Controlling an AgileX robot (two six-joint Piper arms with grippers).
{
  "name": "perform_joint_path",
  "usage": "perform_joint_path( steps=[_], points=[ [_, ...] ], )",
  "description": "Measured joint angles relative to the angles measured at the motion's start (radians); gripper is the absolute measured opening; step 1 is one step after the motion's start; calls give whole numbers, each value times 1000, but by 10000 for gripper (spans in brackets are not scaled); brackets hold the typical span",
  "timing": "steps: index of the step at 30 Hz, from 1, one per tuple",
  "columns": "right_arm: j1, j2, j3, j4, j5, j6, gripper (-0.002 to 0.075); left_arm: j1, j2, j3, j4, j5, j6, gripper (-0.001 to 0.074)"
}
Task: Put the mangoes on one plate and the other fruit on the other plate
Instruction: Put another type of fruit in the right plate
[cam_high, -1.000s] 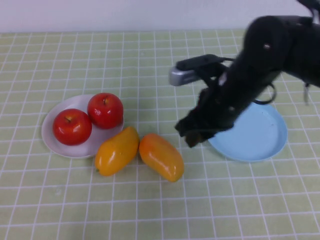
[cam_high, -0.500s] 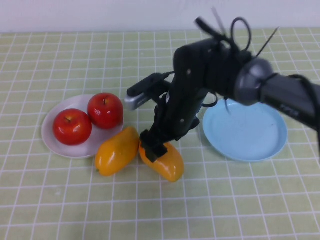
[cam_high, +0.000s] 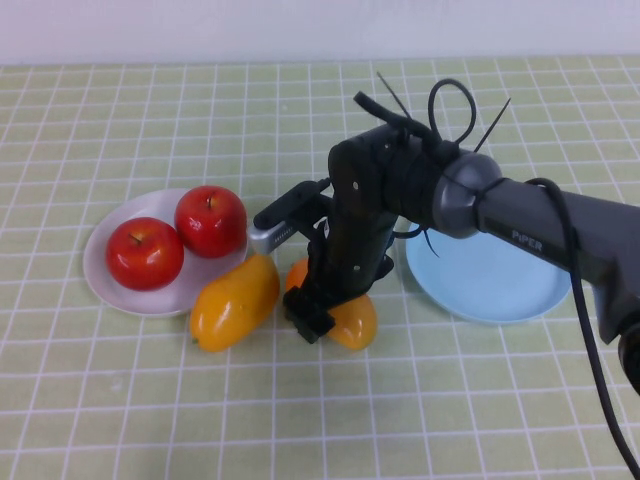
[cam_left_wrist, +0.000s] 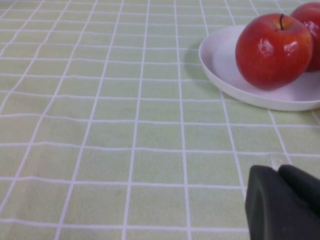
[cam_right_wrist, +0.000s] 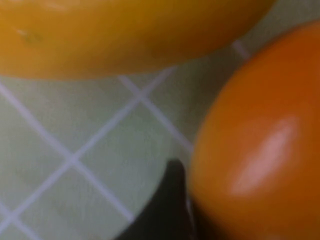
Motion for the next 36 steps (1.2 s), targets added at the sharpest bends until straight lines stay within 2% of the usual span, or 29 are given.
perform_joint_path(
  steps=[2,6,9,12,17,21,24,29,36],
  points=[
    [0,4,-1,-6,0,0,623,0,0,0,0,0,0,2],
    [0,4,-2,-8,0,-1,555,0,0,0,0,0,0,2],
    [0,4,-3,-8,0,10,556,0,0,0,0,0,0,2],
    [0,4,-7,-37,19,115,556,0,0,0,0,0,0,2],
    [0,4,-52,-233,131,312,556,0,0,0,0,0,0,2],
    [0,4,-100,-387,154,347,556,0,0,0,0,0,0,2],
    [-2,4,-134,-428,159,354,556,0,0,0,0,0,0,2],
    [-31,4,-190,-428,161,356,556,0,0,0,0,0,0,2],
    [-197,-35,-198,-224,169,356,556,0,0,0,0,0,0,2]
  ],
)
